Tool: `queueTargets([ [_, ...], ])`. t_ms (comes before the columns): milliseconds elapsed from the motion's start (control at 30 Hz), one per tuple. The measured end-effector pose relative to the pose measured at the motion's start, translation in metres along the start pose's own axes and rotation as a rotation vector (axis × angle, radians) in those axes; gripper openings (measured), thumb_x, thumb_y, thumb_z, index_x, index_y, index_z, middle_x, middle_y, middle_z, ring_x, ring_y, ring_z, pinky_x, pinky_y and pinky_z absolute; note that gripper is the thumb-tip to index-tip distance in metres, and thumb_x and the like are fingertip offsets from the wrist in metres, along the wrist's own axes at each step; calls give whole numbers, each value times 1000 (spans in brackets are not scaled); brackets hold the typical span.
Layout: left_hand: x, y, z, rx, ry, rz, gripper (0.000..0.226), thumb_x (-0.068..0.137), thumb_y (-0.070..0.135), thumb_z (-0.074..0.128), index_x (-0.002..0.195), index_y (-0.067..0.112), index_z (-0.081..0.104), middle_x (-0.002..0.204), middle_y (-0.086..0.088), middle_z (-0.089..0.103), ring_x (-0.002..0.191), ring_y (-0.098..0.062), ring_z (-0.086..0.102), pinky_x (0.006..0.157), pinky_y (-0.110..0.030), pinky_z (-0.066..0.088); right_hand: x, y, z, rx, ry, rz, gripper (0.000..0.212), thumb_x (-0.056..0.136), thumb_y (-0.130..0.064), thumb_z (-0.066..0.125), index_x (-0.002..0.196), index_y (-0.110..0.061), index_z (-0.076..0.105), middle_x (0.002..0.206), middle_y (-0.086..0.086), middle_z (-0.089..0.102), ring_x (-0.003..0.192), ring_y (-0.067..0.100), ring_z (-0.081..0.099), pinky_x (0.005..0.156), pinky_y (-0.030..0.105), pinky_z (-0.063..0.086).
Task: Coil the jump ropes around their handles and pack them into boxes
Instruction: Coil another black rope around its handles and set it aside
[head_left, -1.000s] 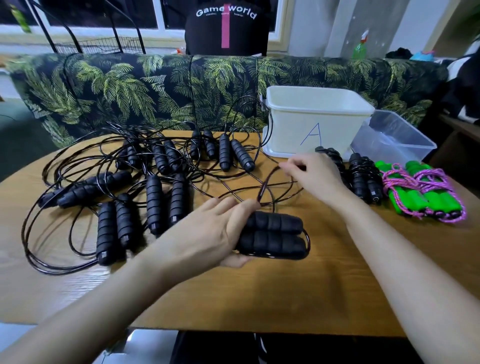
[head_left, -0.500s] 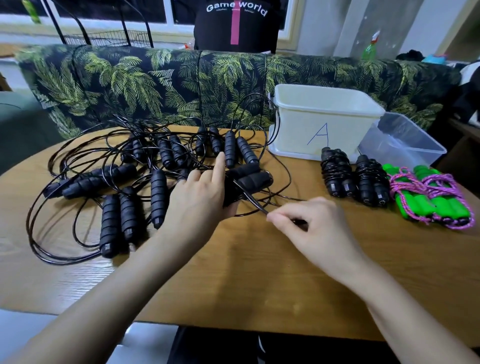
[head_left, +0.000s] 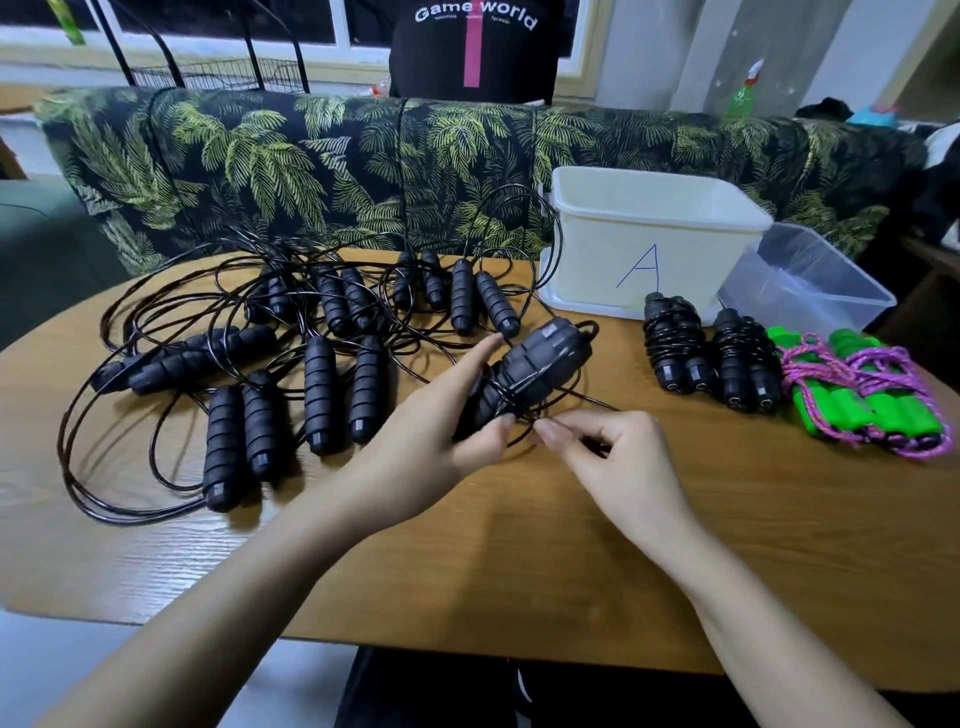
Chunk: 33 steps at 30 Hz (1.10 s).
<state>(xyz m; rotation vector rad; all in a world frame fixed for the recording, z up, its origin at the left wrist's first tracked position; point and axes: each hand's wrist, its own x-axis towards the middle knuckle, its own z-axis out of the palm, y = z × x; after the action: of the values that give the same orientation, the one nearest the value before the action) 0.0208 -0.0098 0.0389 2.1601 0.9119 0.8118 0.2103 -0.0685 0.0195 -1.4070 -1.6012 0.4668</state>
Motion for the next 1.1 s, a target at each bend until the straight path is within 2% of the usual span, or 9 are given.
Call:
queueTargets([
  [67,-2,4,1,-68,-25,-43,79,79,58,44,152,31,29,131,21,55,117,11,49,97,-14,37,0,-3,-1,-3,14,-22,21,90,-23,70,79,-41,73,82,-24,73,85,-3,68,80,22,53],
  [133,-4,9,5,-112,1,-68,74,76,66,40,143,35,38,106,29,63,97,12,55,81,-14,40,0,-4,1,0,27,-28,15,90,-25,71,80,-35,76,81,-22,74,83,-1,69,79,28,54],
  [233,-4,10,9,-121,75,-91,65,75,75,45,127,35,45,96,18,69,88,0,62,77,-24,47,-2,0,4,-36,28,-68,21,85,-43,66,82,-28,79,77,-16,74,75,7,69,71,36,54],
  [367,0,7,8,108,58,-36,58,81,68,53,124,31,42,85,13,66,72,-4,56,68,-29,41,-8,13,4,-240,97,-228,34,86,-49,56,83,-23,77,80,-14,74,82,-9,58,77,23,41],
  [500,12,-3,-7,496,191,150,67,80,68,49,131,24,41,105,8,62,94,-19,57,78,-33,34,-11,41,-8,-553,30,-494,39,98,-44,48,81,-16,69,77,-8,69,75,3,59,86,29,44],
  [667,21,-22,-16,663,204,285,68,81,73,43,129,25,37,111,-2,64,98,-26,56,78,-40,41,-4,70,-35,-713,-140,-683,45,104,-40,42,80,-11,68,82,-1,68,82,14,63,101,37,49],
  [733,22,-29,-19,645,225,305,69,81,73,44,129,24,38,113,-2,63,99,-23,52,78,-40,43,-3,77,-45,-732,-172,-702,47,105,-41,42,77,-12,66,75,-1,64,74,15,62,92,35,54],
  [833,24,-40,-22,665,235,317,72,83,77,39,129,22,40,113,-3,64,99,-24,53,77,-40,45,1,82,-55,-754,-131,-687,49,107,-42,36,74,-14,60,59,-3,52,52,17,53,54,28,48],
  [1100,23,-58,-25,695,256,347,73,82,74,44,127,17,41,108,-7,65,96,-21,48,79,-35,33,18,97,-71,-656,-153,-488,41,100,-47,44,74,-19,62,71,-17,51,72,4,51,58,30,48],
])
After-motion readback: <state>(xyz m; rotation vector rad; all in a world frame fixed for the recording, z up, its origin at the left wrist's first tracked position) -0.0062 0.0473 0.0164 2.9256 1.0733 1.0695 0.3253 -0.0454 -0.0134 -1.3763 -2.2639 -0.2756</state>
